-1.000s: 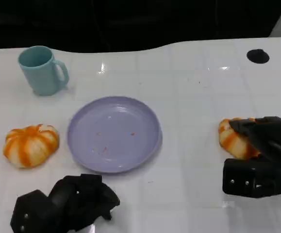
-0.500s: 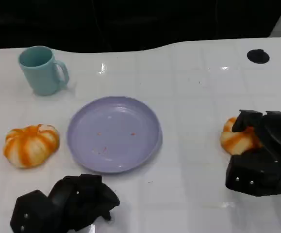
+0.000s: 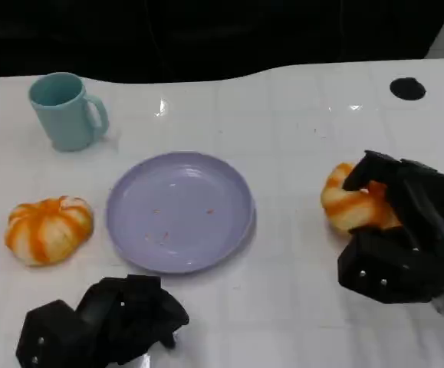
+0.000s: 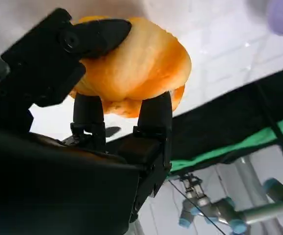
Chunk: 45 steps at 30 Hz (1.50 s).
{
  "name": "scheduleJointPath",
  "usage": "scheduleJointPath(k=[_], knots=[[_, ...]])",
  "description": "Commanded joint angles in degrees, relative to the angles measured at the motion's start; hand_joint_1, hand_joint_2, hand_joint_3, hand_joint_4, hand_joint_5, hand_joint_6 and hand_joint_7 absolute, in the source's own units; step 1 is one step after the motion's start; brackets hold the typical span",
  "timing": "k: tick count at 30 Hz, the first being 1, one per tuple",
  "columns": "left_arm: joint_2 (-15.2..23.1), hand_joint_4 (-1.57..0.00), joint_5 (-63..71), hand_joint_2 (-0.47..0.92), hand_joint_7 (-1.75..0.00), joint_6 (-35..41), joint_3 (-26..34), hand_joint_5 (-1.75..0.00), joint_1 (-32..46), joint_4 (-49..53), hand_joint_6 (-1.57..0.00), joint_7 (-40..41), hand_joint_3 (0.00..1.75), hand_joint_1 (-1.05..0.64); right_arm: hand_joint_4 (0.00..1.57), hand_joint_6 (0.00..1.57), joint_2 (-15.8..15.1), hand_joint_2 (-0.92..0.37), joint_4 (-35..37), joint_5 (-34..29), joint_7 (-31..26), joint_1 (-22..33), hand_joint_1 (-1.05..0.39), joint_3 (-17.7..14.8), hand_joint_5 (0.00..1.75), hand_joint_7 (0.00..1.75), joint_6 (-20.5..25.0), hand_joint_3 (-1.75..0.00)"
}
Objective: Grasp the bread from the table and place it into the plate.
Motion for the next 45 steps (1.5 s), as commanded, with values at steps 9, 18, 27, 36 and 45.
scheduleJointPath(k=[9,18,27,36,45], knots=[[0.62,-0.87,-0.07,0.86,-0.79,0.38,0.20,-1.51,0.43,0.43,-1.28,0.11,0.00,-1.05,0.94,0.81,5.18,-0.30,-4.93,2.23,2.90,-0.95,0.11,1.02,1.75,1.61,-5.73,-1.29],[0.58,-0.89,0.11,0.85,-0.78,0.29,-0.12,-1.51,0.59,0.49,-1.28,-0.08,0.00,-1.05,0.95,0.81,10.03,-0.22,1.29,0.75,2.35,-6.09,0.04,3.83,1.75,1.62,-9.17,-1.41],[0.42,-0.90,-0.46,0.84,-0.76,0.28,-0.31,-1.50,0.84,0.53,-1.29,-0.50,0.00,-1.05,0.94,0.78,14.98,-0.24,11.96,0.62,-0.87,-12.55,0.02,5.93,1.75,1.64,-13.48,-1.39],[0.42,-0.91,0.28,0.85,-0.75,-0.15,-0.75,-1.50,1.16,0.30,-1.29,0.08,0.00,-1.04,0.90,0.78,21.09,-0.29,25.07,0.67,-3.12,-20.30,-0.07,7.58,1.75,1.61,-13.01,-1.35],[0.21,-0.91,0.04,0.85,-0.76,-0.02,-0.96,-1.51,0.86,0.60,-1.29,-0.04,0.00,-1.05,0.49,0.62,24.62,-0.45,31.80,4.74,4.19,-23.18,-0.13,5.93,1.17,0.63,-13.26,-0.97]])
